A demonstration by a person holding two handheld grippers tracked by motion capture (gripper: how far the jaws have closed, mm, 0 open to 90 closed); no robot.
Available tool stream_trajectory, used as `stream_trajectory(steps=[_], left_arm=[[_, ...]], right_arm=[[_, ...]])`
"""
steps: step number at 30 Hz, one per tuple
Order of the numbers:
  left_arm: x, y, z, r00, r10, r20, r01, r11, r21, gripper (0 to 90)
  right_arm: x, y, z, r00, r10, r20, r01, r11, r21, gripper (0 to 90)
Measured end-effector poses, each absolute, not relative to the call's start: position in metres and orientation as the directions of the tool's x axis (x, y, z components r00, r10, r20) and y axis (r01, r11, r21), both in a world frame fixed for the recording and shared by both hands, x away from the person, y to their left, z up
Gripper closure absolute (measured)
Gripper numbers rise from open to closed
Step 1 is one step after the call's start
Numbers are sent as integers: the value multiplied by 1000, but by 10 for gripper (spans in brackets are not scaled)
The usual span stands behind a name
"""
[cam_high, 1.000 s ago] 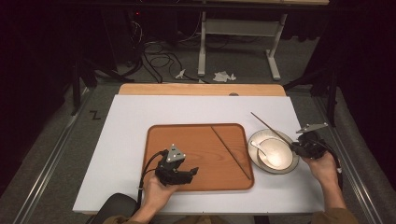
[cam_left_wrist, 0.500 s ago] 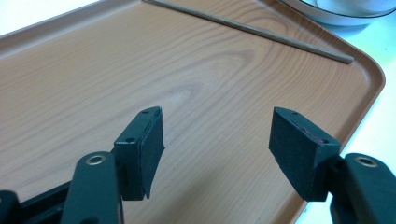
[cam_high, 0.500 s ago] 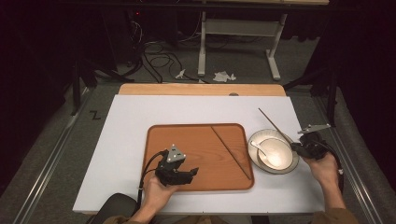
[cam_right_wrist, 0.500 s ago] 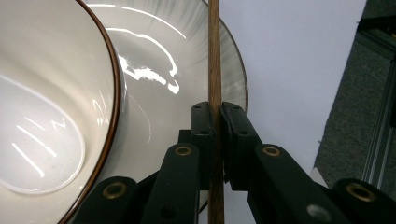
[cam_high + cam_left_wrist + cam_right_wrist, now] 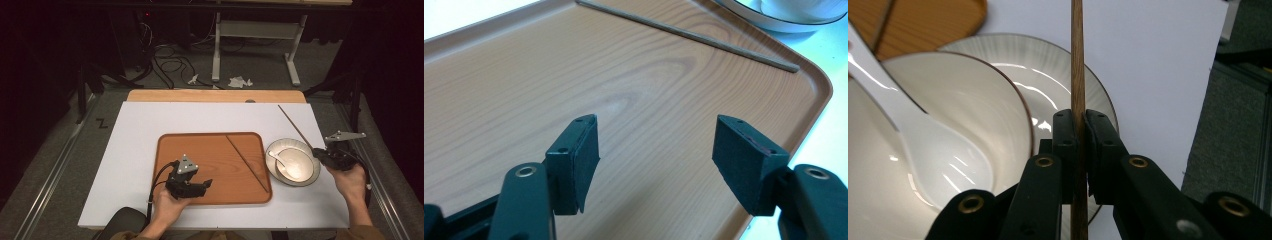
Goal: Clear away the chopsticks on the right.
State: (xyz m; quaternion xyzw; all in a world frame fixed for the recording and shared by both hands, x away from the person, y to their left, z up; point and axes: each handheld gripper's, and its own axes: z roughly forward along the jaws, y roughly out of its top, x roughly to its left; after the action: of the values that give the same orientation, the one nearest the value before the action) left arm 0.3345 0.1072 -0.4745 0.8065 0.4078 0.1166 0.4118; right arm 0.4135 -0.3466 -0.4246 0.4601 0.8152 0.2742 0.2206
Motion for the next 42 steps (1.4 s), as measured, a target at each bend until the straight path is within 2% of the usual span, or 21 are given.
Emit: stream_trajectory(steps=[7,14,18,22,30,34,42], left_arm=[[334,107,-475,642,753,-142,559,-333,759,351],[335,106,-476,641,755,-139,563,-339,754,351],[334,106,-475,640,756,-141,560,-333,759,351],[333,108,-474,642,754,-140,556,-331,763,351],[332,107,-473,644,753,-134,552,-336,763,351],[333,108,-473,640,756,-137,554,-330,764,351],[331,107,-472,646,752,-129,549,-341,763,351]], right_arm=[[390,-315,-405,-550,822,-150,559,495,665,851],[371,-283,-389,-633,768,-98,497,500,709,850],[366,-250,-400,-708,700,-99,469,570,675,849],[362,-228,-407,-734,672,-99,462,599,654,849],[359,-208,-423,-737,673,-66,492,600,631,848],[360,-196,-437,-740,671,-46,520,614,594,847],[365,-178,-464,-732,677,-82,562,667,490,845]])
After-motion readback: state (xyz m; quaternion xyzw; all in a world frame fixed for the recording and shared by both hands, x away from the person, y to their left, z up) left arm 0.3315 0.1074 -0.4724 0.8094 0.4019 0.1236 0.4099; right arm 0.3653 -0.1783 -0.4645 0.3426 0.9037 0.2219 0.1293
